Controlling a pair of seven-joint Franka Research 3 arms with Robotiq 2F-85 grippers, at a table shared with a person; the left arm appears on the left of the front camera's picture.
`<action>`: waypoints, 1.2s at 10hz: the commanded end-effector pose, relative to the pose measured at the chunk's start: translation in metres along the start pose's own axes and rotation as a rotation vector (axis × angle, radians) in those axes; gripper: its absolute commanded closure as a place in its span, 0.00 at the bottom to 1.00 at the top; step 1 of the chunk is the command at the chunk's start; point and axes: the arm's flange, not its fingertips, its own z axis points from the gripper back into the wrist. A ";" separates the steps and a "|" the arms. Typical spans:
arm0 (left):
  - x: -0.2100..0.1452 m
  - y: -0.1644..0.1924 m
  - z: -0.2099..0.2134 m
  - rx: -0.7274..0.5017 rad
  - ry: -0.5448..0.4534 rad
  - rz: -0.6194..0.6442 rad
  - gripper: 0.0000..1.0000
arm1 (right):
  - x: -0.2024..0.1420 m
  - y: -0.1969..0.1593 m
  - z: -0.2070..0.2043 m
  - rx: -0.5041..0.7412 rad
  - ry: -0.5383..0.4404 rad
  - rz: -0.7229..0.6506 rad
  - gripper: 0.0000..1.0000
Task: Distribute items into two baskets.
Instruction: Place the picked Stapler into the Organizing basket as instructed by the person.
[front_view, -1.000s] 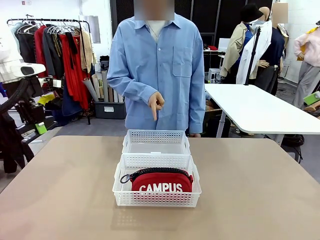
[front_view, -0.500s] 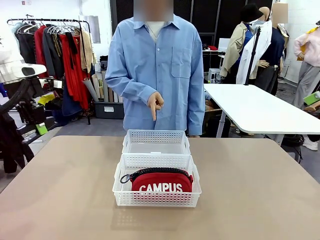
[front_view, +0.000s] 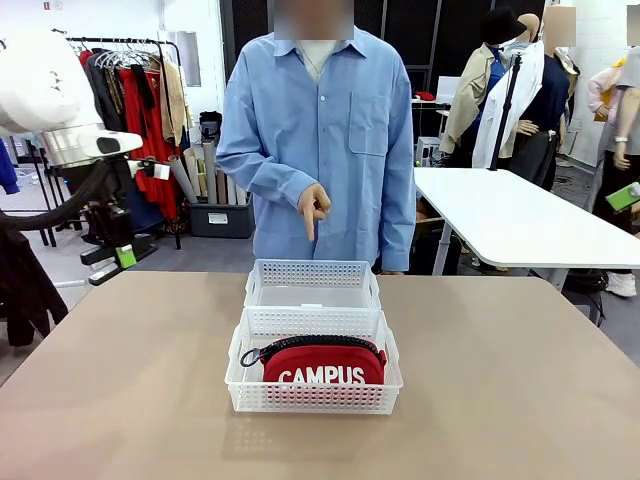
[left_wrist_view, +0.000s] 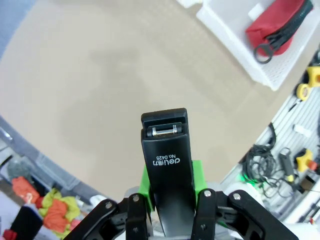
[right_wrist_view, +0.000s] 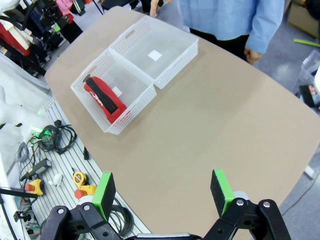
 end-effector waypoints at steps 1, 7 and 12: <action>0.009 0.000 0.009 -0.028 -0.010 -0.056 1.00 | 0.001 0.001 0.000 0.001 -0.002 0.003 0.00; 0.089 -0.054 0.009 0.012 0.056 -0.297 1.00 | 0.001 0.001 0.000 0.001 -0.002 0.003 0.00; 0.159 -0.087 -0.009 0.024 0.124 -0.414 1.00 | 0.001 0.001 0.000 0.001 -0.002 0.003 0.00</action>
